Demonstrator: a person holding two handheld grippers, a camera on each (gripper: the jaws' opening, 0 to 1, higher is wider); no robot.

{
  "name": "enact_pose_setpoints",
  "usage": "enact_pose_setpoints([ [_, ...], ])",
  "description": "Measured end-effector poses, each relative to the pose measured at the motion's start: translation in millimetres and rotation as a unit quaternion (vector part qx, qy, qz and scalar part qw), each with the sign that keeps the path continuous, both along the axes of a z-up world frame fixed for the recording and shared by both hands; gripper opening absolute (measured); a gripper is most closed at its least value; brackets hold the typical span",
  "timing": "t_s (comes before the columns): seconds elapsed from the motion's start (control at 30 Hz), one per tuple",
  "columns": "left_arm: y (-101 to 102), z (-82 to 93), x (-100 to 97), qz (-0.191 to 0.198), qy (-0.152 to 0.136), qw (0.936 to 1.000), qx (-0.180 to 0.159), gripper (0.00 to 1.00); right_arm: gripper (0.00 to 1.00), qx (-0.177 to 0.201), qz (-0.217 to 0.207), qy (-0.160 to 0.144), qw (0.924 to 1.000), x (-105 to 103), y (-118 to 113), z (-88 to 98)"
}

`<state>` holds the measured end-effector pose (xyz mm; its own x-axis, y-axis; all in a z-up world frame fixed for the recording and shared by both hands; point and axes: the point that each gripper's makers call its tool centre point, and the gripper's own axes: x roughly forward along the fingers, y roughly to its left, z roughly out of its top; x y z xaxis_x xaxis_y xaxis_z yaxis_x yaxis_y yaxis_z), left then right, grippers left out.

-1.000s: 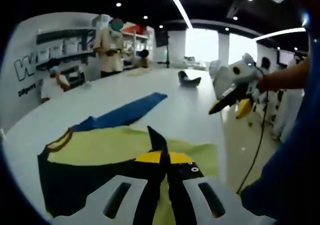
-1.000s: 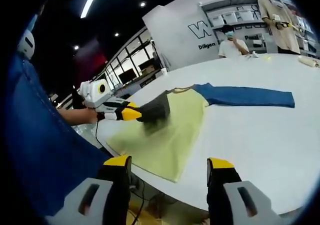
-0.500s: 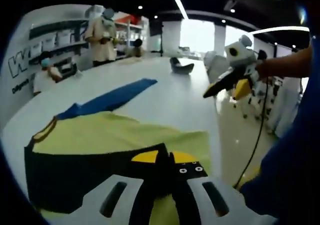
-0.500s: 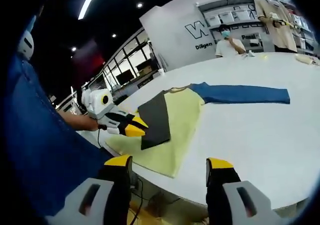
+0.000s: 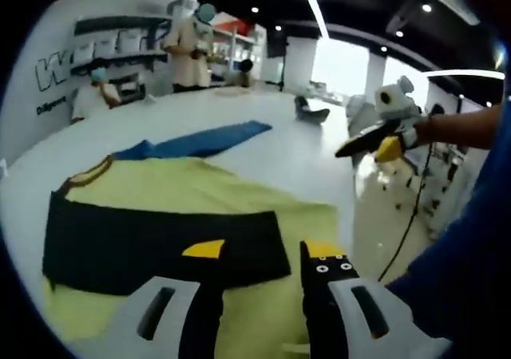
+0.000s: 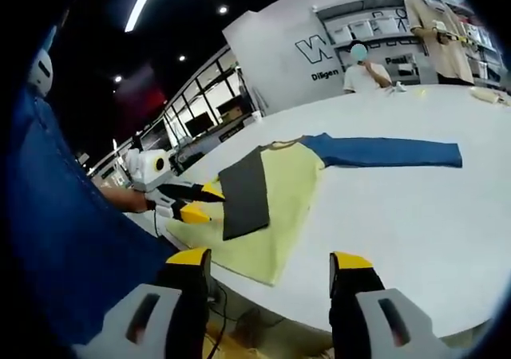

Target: Fold the garment on the visible template until the final outline fits inside the template.

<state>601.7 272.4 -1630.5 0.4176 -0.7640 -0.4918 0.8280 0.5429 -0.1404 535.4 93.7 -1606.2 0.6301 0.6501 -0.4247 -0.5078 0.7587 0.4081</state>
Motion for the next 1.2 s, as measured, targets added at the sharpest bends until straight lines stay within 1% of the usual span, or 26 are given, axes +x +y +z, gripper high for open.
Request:
enact_pose_setpoints([
  [0.03,4.9,0.9,2.8,0.009,-0.002,1.0,-0.003,0.51,0.57,0.0,0.001,-0.001,1.0,1.2,-0.4,-0.1],
  [0.07,13.4,1.8,6.1,0.026,-0.003,0.9997,-0.004,0.55,0.57,0.0,0.001,-0.001,1.0,2.7,-0.8,-0.3],
  [0.13,25.5,3.3,9.2,0.047,0.0,0.9989,-0.004,0.64,0.57,-0.001,0.002,-0.003,1.0,3.9,-1.1,-0.3],
  [0.17,38.0,5.8,12.3,0.069,-0.001,0.9976,-0.004,0.67,0.57,-0.001,0.003,-0.003,1.0,5.1,-1.3,0.0],
  [0.23,51.9,6.2,14.1,0.091,0.004,0.9959,-0.003,0.71,0.57,-0.001,0.004,-0.005,1.0,6.3,-1.5,0.2],
  [0.33,79.2,4.4,19.1,0.136,0.015,0.9906,-0.004,0.75,0.57,0.0,0.005,-0.004,1.0,7.9,-2.2,-0.7],
  [0.37,90.9,3.8,22.7,0.155,0.012,0.9878,-0.004,0.76,0.57,0.001,0.006,-0.004,1.0,8.4,-2.2,-1.3],
  [0.4,99.4,3.0,25.4,0.165,0.008,0.9862,-0.003,0.76,0.57,0.001,0.006,-0.003,1.0,8.7,-2.1,-1.9],
  [0.53,131.3,-3.9,36.3,0.206,0.016,0.9784,0.0,0.75,0.57,0.003,0.011,0.001,0.9999,9.7,-1.1,-5.0],
  [0.6,141.5,-5.2,44.6,0.214,0.009,0.9767,0.001,0.75,0.57,0.003,0.013,0.002,0.9999,10.5,-1.4,-6.0],
  [0.7,145.9,-8.2,55.5,0.209,0.005,0.9779,0.003,0.75,0.56,0.004,0.014,0.003,0.9999,11.1,0.4,-4.9],
  [0.8,147.4,-11.5,59.8,0.207,0.004,0.9784,0.002,0.76,0.56,0.004,0.014,0.003,0.9999,11.2,0.8,-4.5],
  [0.83,143.4,-17.0,70.0,0.194,0.008,0.9809,-0.004,0.76,0.56,0.001,0.017,0.005,0.9998,10.8,0.8,-3.7],
  [0.9,143.7,-25.4,81.0,0.188,0.011,0.9821,-0.009,0.76,0.56,-0.002,0.016,0.007,0.9998,10.2,-0.4,-1.4],
  [0.93,140.8,-21.3,79.9,0.187,0.014,0.9822,-0.012,0.76,0.56,-0.004,0.015,0.007,0.9999,10.0,-1.2,-1.0],
  [0.97,140.1,-21.8,81.1,0.187,0.016,0.9822,-0.014,0.76,0.56,-0.005,0.014,0.007,0.9999,9.9,-1.8,-0.8],
  [1.0,138.2,-27.2,89.7,0.189,0.023,0.9813,-0.026,0.75,0.56,-0.007,0.012,0.009,0.9999,9.6,-3.6,0.1],
  [1.03,138.0,-28.9,93.5,0.191,0.025,0.9809,-0.029,0.75,0.56,-0.008,0.01,0.01,0.9999,9.4,-4.8,0.3],
  [1.07,136.5,-26.6,94.3,0.192,0.027,0.9804,-0.033,0.74,0.56,-0.01,0.009,0.01,0.9999,9.2,-5.6,0.6],
  [1.13,135.1,-26.1,103.3,0.205,0.036,0.9769,-0.05,0.73,0.56,-0.013,0.006,0.011,0.9998,8.4,-6.7,1.9],
  [1.2,136.6,-27.3,112.3,0.213,0.039,0.9745,-0.059,0.74,0.56,-0.016,0.002,0.012,0.9998,7.4,-6.4,3.4],
])
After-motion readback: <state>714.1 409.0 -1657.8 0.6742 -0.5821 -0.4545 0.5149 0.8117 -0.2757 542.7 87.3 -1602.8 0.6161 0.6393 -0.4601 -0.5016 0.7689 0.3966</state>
